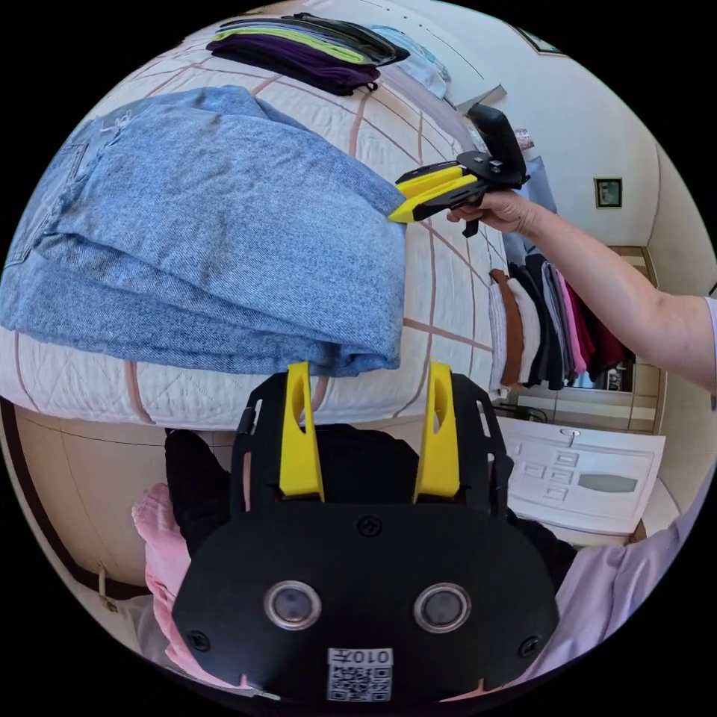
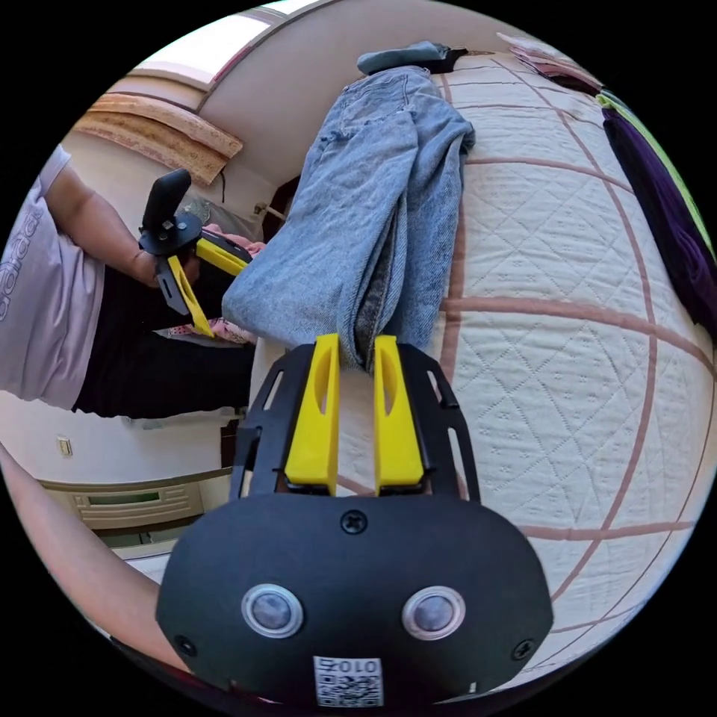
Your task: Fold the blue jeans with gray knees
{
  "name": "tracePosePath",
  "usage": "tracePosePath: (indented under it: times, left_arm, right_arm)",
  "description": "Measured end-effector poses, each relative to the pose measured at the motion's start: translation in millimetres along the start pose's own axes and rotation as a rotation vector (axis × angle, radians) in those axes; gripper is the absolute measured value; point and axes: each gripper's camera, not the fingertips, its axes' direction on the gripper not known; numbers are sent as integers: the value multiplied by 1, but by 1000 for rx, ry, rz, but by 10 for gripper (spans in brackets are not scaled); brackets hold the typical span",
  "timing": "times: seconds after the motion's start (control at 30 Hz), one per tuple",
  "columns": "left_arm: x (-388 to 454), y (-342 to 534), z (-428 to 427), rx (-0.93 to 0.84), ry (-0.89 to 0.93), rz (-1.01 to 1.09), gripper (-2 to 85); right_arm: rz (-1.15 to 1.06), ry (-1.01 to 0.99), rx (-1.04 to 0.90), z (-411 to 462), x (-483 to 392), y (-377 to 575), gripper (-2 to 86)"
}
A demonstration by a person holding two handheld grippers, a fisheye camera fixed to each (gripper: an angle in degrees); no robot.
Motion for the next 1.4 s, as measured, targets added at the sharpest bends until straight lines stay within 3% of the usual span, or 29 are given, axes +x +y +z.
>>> tracePosePath:
  times: [0.1,0.17,0.33,0.43,0.53,0.6,0.7,0.77,0.83,0.93,1.07,1.23,1.4]
  left_arm:
    - [-25,4,-29,5,15,15,197]
    - [-53,3,-70,80,-98,16,195]
    - [-120,-16,-139,224,-334,-34,190]
    - [-145,-41,-144,203,-334,-31,178]
    - [-151,-59,-128,108,-326,10,159]
    - [-151,-64,-113,16,-342,23,149]
    - [-147,-55,-100,33,-436,27,138]
    - [-146,-44,-102,70,-428,14,127]
    - [-152,-36,-108,90,-392,8,116]
    - [-174,-21,-131,153,-198,-16,102]
    - [-227,16,-198,511,39,-116,129]
    - [-322,70,-259,748,-15,-434,178]
    - [-384,85,-267,749,-20,-600,199]
  right_arm:
    - [40,-27,-15,-10,-4,-8,85]
    - [114,12,-29,-23,-7,-13,85]
    - [111,163,228,-52,-60,-42,74]
    - [63,153,154,-18,-102,-89,55]
    - [219,213,13,32,-123,-95,35]
    - [485,223,57,50,-127,-60,22]
    - [560,306,52,72,-144,-29,16]
    - [529,385,21,82,-155,-27,15]
    - [582,327,-1,77,-155,-28,14]
    - [620,323,113,55,-167,-36,16]
    - [585,368,266,26,-188,-63,20]
    - [520,393,392,12,-194,-94,23]
    - [500,358,414,20,-186,-112,23]
